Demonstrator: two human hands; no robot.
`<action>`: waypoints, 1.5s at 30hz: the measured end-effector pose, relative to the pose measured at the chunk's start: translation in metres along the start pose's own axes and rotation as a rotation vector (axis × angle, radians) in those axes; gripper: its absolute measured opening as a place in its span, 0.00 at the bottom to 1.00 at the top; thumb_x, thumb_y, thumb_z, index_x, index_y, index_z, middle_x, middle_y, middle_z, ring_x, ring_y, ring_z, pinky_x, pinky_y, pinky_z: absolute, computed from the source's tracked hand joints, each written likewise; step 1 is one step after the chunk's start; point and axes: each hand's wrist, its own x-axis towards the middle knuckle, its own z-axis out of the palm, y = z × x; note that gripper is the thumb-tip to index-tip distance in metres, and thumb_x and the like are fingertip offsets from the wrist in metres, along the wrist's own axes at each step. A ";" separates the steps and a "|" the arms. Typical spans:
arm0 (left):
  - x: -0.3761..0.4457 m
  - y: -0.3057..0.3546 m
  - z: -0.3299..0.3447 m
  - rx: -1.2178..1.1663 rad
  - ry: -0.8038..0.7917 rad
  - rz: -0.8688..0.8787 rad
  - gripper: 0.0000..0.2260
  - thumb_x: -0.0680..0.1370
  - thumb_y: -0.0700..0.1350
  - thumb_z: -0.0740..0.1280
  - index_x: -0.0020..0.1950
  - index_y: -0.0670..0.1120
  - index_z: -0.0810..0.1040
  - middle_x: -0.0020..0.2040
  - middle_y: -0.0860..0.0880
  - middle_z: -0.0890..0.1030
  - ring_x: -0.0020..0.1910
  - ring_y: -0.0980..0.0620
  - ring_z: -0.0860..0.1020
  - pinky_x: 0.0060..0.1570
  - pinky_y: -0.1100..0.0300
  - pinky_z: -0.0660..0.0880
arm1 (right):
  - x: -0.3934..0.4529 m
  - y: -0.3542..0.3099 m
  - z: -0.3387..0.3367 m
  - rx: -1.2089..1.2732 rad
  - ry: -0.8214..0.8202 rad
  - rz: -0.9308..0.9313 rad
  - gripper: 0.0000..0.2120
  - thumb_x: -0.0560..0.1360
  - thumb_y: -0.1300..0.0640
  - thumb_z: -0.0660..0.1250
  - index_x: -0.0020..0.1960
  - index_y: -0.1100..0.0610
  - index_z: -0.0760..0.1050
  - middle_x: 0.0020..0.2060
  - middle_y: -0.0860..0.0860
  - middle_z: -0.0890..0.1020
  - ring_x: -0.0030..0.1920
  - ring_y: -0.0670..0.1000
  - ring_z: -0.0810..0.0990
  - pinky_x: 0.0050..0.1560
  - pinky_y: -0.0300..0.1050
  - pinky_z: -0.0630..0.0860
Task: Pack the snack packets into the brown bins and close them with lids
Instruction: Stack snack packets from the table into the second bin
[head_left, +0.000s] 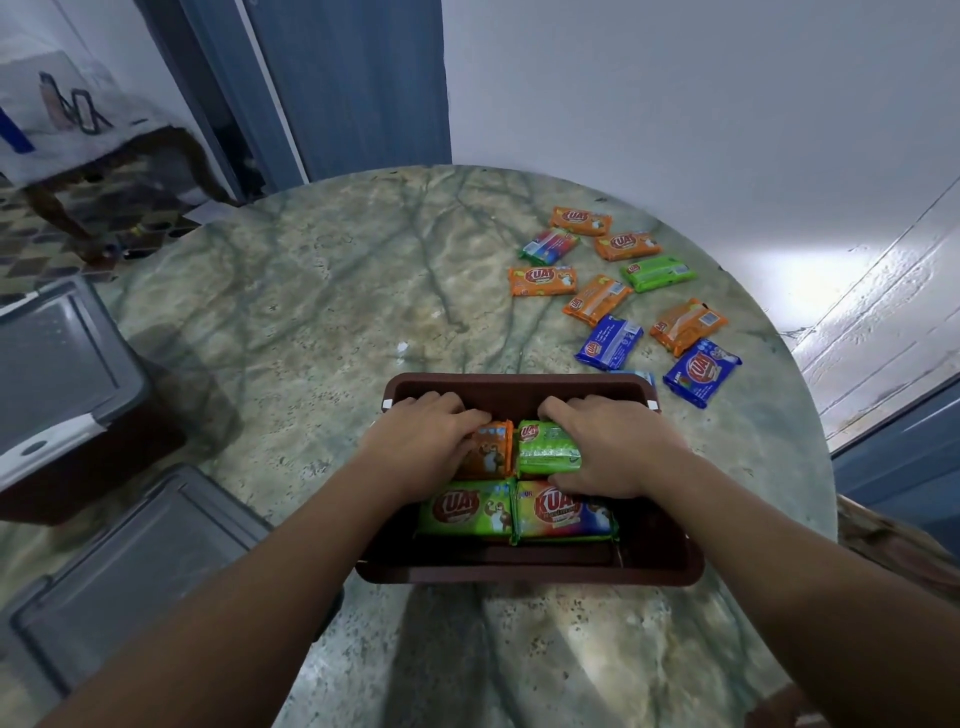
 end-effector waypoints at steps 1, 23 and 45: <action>0.000 0.001 0.000 0.000 0.000 0.007 0.21 0.83 0.57 0.60 0.77 0.58 0.67 0.63 0.52 0.75 0.60 0.49 0.74 0.56 0.54 0.70 | 0.000 0.000 0.000 0.000 0.001 -0.001 0.36 0.70 0.32 0.70 0.71 0.44 0.61 0.59 0.47 0.79 0.58 0.51 0.77 0.54 0.53 0.79; -0.003 0.005 -0.005 0.045 -0.049 0.025 0.15 0.78 0.62 0.66 0.57 0.56 0.82 0.53 0.52 0.77 0.52 0.49 0.78 0.51 0.50 0.75 | 0.003 0.005 -0.001 0.147 -0.041 0.030 0.24 0.77 0.29 0.54 0.64 0.40 0.76 0.51 0.41 0.82 0.50 0.46 0.80 0.49 0.51 0.80; -0.004 0.006 -0.007 0.026 -0.033 0.003 0.17 0.76 0.62 0.67 0.59 0.55 0.81 0.51 0.51 0.78 0.50 0.48 0.78 0.47 0.53 0.74 | 0.007 0.005 -0.003 0.173 -0.023 0.063 0.14 0.82 0.35 0.56 0.63 0.40 0.67 0.50 0.43 0.81 0.47 0.45 0.79 0.48 0.52 0.79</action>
